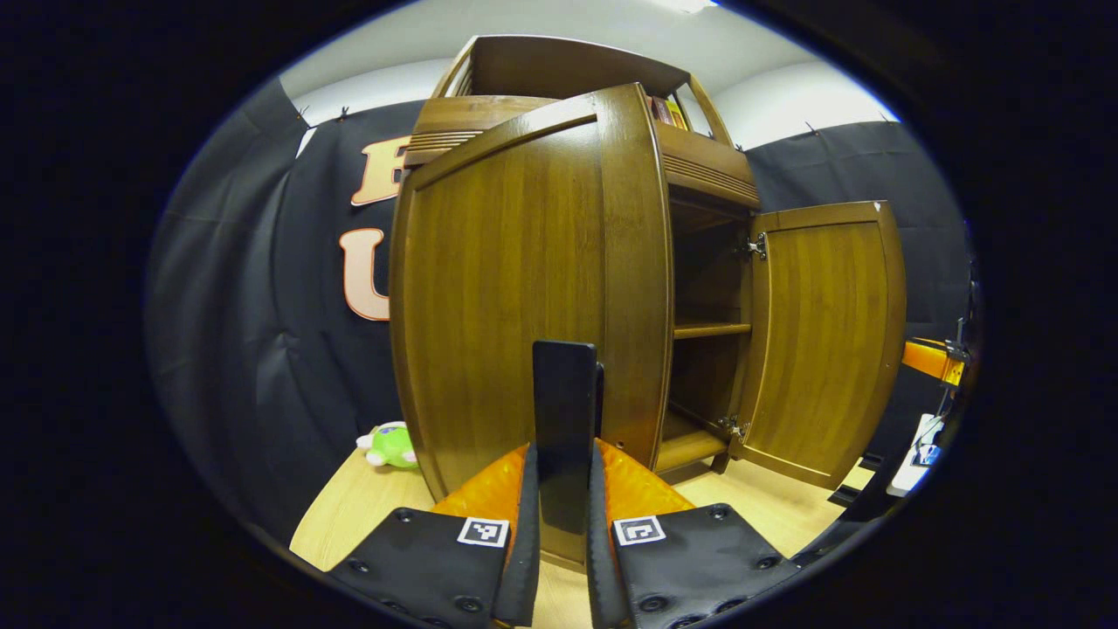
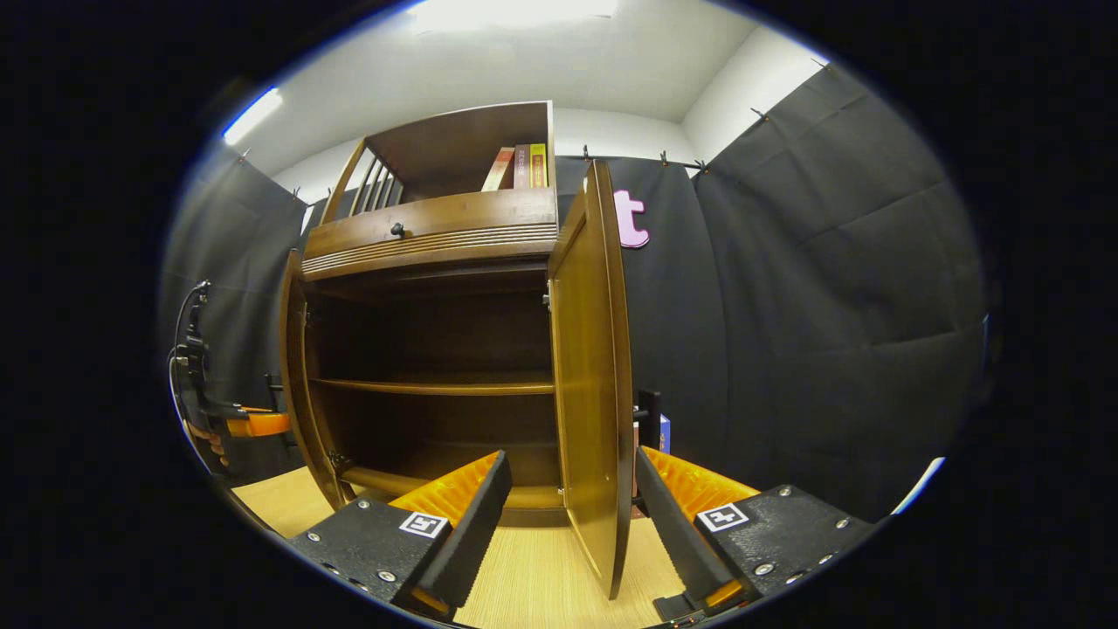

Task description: Open the right door of the double-door shoe cabinet with the right hand, and open the left door with the left hand.

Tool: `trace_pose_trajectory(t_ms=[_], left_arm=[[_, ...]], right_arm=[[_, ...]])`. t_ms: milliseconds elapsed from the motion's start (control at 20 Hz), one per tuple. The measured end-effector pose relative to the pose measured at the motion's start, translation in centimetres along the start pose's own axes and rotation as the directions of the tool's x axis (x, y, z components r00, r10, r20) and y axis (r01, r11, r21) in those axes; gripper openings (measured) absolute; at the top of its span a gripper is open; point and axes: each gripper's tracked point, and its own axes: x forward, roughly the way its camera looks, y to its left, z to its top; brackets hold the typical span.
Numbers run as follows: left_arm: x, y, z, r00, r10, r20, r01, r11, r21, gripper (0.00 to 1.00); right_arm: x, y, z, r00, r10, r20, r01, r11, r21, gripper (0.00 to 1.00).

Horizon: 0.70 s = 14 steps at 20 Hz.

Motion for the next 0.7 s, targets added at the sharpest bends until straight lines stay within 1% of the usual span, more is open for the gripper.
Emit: trace_pose_trajectory(t_ms=[50, 100, 250, 450, 500, 550, 700], left_arm=[[-0.5, 0.5, -0.1, 1.0, 0.008, 0.002, -0.008, 1.0, 0.004, 0.29], [-0.9, 1.0, 0.0, 1.0, 0.016, 0.006, -0.016, 1.0, 0.008, 0.24], [-2.5, 2.5, 0.0, 0.999, 0.047, 0.014, -0.047, 0.999, 0.019, 0.24], [-4.3, 4.7, -0.1, 0.994, 0.11, 0.018, -0.11, 0.993, 0.034, 0.23], [-4.7, 5.4, -0.1, 0.992, 0.126, 0.024, -0.127, 0.991, 0.047, 0.17], [-5.0, 5.9, -0.3, 0.99, 0.136, 0.024, -0.137, 0.989, 0.056, 0.17], [-5.6, 6.8, -0.2, 0.991, 0.134, 0.029, -0.134, 0.991, 0.016, 0.17]], right_arm=[[0.0, 0.1, 0.0, 1.0, 0.002, 0.001, -0.002, 1.0, 0.0, 0.88], [0.1, 0.3, 0.1, 1.0, 0.006, 0.002, -0.006, 1.0, 0.0, 0.88], [0.4, 1.2, 0.1, 1.0, 0.02, -0.002, -0.02, 1.0, -0.003, 0.88], [0.2, 2.2, -0.1, 0.999, 0.037, -0.003, -0.037, 0.999, -0.007, 0.88], [0.2, 2.4, -0.1, 0.999, 0.04, -0.003, -0.04, 0.999, -0.006, 0.88], [0.3, 2.7, -0.1, 0.999, 0.045, -0.003, -0.045, 0.999, -0.005, 0.88], [0.4, 3.6, -0.1, 0.998, 0.058, -0.001, -0.058, 0.998, -0.003, 0.88]])
